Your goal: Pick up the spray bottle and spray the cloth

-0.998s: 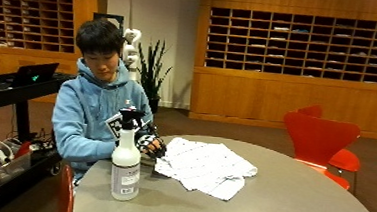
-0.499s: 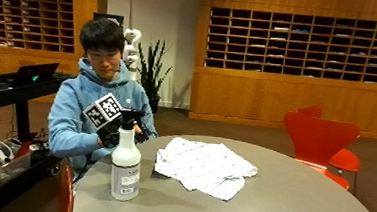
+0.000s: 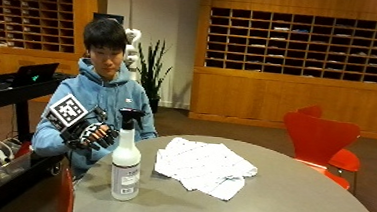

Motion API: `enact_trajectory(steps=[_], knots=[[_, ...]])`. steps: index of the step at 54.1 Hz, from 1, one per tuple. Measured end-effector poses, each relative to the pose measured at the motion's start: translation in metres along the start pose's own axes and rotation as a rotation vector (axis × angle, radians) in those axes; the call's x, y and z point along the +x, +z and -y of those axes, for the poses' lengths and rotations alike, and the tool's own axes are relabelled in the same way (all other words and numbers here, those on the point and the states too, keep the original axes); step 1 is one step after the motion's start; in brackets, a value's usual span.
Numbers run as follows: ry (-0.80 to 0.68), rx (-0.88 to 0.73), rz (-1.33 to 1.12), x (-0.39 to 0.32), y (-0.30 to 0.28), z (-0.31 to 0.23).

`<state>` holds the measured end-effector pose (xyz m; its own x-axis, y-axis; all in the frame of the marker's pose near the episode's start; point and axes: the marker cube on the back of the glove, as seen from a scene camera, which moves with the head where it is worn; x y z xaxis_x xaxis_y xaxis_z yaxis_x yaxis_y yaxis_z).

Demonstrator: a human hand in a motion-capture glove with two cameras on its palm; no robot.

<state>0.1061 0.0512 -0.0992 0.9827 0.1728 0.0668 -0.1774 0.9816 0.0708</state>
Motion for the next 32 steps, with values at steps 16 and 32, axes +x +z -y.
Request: enact_trajectory(steps=[16,32], knots=[[0.295,-0.067,0.125,0.035,-0.03,-0.011],[0.241,-0.086,0.214,0.068,-0.043,-0.004]])
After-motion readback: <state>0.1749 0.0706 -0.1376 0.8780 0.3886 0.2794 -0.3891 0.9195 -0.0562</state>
